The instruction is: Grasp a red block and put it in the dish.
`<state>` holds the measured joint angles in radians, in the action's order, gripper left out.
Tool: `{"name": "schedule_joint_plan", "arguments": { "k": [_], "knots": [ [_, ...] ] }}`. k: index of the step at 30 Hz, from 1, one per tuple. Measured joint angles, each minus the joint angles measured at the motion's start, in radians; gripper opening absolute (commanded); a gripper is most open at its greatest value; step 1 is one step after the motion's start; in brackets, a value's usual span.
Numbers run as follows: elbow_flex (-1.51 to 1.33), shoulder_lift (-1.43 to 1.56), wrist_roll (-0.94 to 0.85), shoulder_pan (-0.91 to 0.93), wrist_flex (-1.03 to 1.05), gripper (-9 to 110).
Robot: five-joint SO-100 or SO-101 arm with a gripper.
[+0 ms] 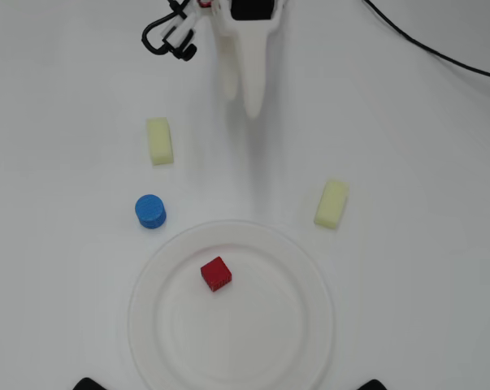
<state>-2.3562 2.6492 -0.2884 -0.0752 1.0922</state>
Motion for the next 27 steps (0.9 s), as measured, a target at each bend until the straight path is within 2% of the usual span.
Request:
{"name": "schedule_joint_plan", "arguments": {
  "k": [10, 17, 21, 27],
  "knots": [
    [-0.44, 0.397, 0.0, 0.057, 0.02, 29],
    [-0.595, 0.592, 0.0, 0.048, 0.1, 27],
    [-0.678, 0.617, 0.006, 0.025, 0.19, 26],
    [-0.695, 0.617, 0.077, 0.012, 0.216, 25]
  ]
}}
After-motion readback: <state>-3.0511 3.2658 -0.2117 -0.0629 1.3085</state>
